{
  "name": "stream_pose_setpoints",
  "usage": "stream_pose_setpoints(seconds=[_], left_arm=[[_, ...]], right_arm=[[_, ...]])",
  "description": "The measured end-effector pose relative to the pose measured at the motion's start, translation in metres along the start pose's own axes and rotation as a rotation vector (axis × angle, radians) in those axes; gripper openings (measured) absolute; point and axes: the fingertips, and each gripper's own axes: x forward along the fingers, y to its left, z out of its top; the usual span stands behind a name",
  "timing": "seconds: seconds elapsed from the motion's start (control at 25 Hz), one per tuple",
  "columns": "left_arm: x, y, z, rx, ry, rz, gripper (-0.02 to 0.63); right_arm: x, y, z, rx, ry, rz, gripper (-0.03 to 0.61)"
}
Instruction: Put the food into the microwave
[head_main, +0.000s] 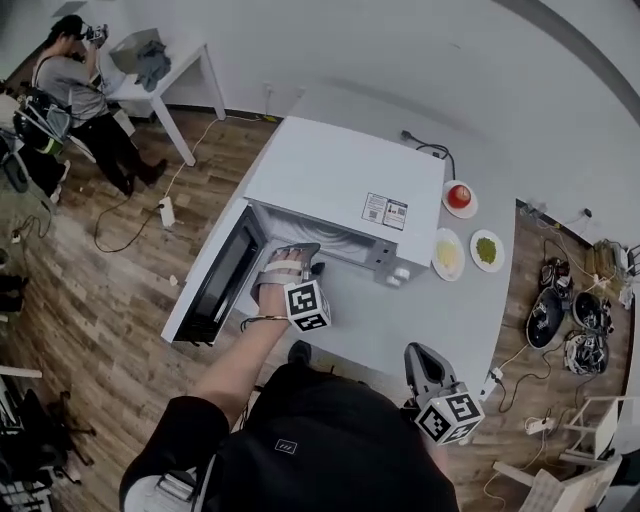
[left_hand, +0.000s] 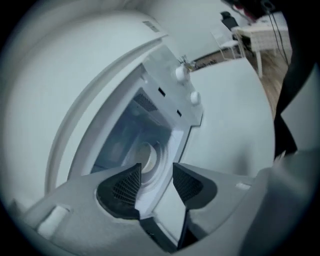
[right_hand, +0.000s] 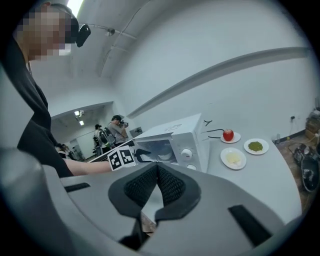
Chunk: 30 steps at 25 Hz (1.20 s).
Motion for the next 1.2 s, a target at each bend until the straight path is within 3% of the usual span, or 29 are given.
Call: stream_pose_setpoints(seconds=[0.16,0.24,0.48,0.68,0.92,1.08,1.2], left_arm=[[-0.070,-0.047,0.026,-0.516,-0.142,-0.146,0.198],[-0.101,-0.067,0.041,-0.713,-0.202,-0.203,0.196],[-0.187,-0.090,0.095,-1.012,-0.381,-0.245,0.169],[-0.244,-0.091,0.125,-1.062,-0.508,-0.277,0.109],[-0.281,-0.085,0.129,-1.174,-0.622,-0.325,0.037],[-0.297,-0.071,0.118,-1.180,-0.668,-0.316,0.015],[-0.308,-0.064,0.111,-1.140,-0.686,-0.307,0.014]], right_arm=[[-0.021,0.004,-0.004,-0.071,0.027,0.124,0.014],[-0.031,0.001,-0.014,-0.058,0.042,0.179,0.014],[-0.050,-0.001,-0.052,0.003,0.133,0.328,0.014],[-0.049,0.017,-0.035,0.018,0.054,0.389,0.014],[-0.040,0.032,-0.032,0.000,0.028,0.396,0.014],[-0.034,0.054,-0.024,-0.031,0.008,0.394,0.014],[-0.037,0.073,-0.004,0.006,-0.052,0.403,0.014]])
